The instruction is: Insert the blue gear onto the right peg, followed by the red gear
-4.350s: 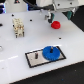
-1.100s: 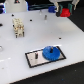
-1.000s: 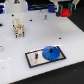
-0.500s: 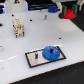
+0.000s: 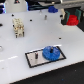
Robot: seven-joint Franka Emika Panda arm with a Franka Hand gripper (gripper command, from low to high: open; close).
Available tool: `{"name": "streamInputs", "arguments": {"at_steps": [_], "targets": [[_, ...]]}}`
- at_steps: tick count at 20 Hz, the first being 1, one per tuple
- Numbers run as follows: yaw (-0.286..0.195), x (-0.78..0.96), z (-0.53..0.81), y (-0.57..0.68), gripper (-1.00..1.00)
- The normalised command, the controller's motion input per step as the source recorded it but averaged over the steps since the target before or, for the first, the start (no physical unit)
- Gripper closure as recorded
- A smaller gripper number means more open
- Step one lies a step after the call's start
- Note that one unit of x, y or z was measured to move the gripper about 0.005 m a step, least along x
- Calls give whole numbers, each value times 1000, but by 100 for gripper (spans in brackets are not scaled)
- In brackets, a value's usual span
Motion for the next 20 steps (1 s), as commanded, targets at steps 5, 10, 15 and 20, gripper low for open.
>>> {"name": "streamInputs", "arguments": {"at_steps": [5,10,15,20], "targets": [[0,711,99,-234,100],[0,596,58,-257,100],[0,535,26,-265,100],[0,328,12,-272,100]]}}
